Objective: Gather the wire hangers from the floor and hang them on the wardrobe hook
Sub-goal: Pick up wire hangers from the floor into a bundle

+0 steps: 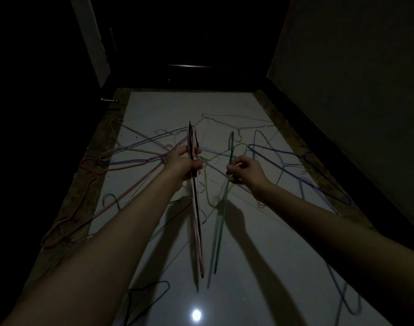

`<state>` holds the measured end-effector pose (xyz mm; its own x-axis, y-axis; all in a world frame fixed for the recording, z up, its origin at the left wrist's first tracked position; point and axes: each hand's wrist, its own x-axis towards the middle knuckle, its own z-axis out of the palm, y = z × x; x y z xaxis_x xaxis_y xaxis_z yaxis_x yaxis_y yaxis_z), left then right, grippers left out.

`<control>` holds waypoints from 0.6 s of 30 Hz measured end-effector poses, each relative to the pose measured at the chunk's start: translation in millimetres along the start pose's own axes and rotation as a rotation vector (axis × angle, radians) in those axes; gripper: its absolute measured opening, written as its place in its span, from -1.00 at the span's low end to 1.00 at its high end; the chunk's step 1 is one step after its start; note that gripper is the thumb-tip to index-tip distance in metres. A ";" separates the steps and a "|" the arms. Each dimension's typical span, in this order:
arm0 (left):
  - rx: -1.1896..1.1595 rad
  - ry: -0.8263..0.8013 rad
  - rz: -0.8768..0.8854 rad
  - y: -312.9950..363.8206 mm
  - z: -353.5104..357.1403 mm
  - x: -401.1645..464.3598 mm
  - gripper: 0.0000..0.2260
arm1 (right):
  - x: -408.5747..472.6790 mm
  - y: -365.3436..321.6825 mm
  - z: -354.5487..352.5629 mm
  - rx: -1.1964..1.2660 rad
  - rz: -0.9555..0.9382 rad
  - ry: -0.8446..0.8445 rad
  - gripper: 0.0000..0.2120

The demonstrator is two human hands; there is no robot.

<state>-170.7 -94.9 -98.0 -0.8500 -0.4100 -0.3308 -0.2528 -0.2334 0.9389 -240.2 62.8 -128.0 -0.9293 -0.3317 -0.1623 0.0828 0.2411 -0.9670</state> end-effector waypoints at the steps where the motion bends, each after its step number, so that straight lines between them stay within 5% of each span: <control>1: -0.006 -0.024 -0.023 -1.9 2.3 0.8 -0.76 | -0.4 -2.3 1.3 0.011 -0.009 -0.004 -0.83; 7: 0.011 -0.193 -0.103 -11.6 23.1 -2.8 -0.67 | -0.1 -5.2 14.6 0.001 -0.111 -0.048 -0.86; 18: -0.099 -0.171 -0.078 -30.3 44.7 8.7 -0.66 | 0.6 3.9 2.3 0.044 -0.074 -0.018 -0.89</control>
<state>-191.1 -52.0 -125.0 -0.8978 -0.2336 -0.3734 -0.2815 -0.3479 0.8943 -239.6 61.5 -132.4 -0.9269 -0.3637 -0.0931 0.0301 0.1750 -0.9841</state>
